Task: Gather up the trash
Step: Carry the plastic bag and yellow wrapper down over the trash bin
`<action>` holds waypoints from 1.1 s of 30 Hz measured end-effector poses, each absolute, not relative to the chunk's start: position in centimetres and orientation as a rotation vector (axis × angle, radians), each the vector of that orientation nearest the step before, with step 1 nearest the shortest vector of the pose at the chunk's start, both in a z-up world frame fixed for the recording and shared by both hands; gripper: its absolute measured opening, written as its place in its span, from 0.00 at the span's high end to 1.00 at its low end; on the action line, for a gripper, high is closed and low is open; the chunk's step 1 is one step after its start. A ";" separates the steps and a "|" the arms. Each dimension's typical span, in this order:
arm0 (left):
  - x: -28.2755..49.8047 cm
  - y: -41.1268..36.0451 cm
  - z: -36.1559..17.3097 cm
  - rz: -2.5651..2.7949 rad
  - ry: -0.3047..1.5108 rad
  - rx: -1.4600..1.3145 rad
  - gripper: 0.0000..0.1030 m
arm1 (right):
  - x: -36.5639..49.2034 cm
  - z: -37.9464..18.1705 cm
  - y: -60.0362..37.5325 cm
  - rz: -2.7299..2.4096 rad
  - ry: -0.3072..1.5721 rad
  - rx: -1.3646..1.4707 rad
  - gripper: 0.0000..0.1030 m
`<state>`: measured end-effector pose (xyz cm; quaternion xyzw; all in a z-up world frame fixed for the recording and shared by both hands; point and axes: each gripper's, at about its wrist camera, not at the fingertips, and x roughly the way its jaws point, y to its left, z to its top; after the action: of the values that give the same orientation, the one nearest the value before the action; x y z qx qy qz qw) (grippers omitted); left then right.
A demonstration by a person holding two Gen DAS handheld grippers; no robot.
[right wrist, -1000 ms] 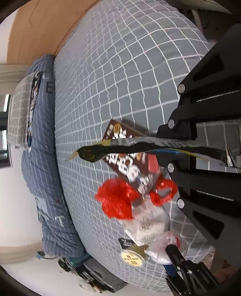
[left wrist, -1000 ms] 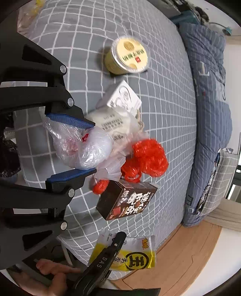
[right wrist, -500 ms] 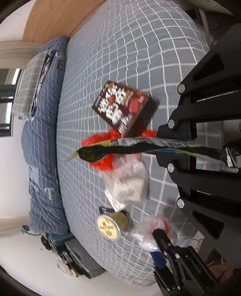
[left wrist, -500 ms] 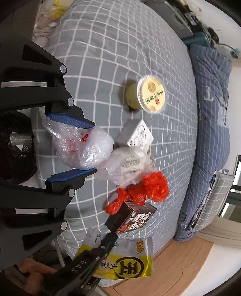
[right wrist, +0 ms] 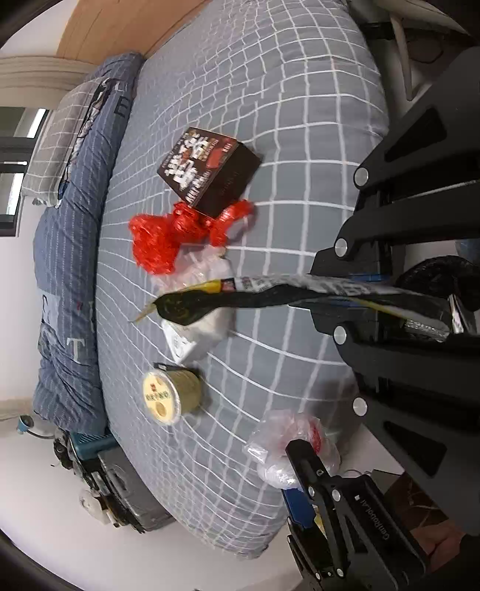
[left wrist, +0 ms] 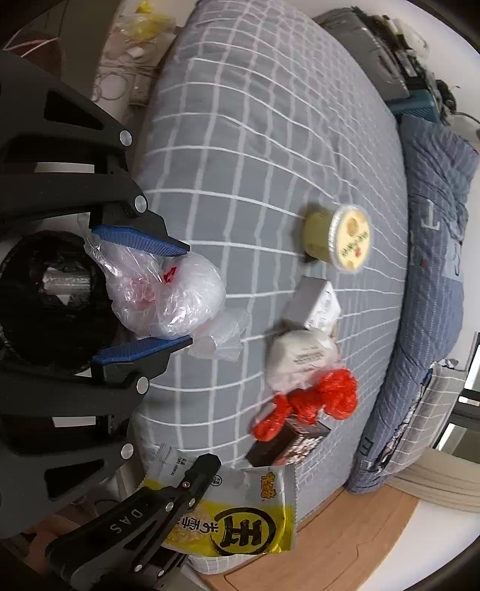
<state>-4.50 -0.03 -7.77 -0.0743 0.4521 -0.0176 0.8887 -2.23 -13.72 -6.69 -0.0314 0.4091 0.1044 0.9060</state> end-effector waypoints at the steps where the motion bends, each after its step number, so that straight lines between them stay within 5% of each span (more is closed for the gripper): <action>1: -5.0 0.2 -7.9 -0.035 0.943 -0.158 0.59 | -2.7 -6.9 -13.6 0.216 0.850 -0.068 0.94; 33: -12.7 2.4 -17.2 0.010 1.141 -0.143 0.59 | -9.8 -17.6 -11.6 0.184 1.143 -0.136 0.94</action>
<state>-12.71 2.40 -17.23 -0.0675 0.5395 0.0048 0.8393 -9.82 -11.61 -17.59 -0.0641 0.5396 0.0867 0.8350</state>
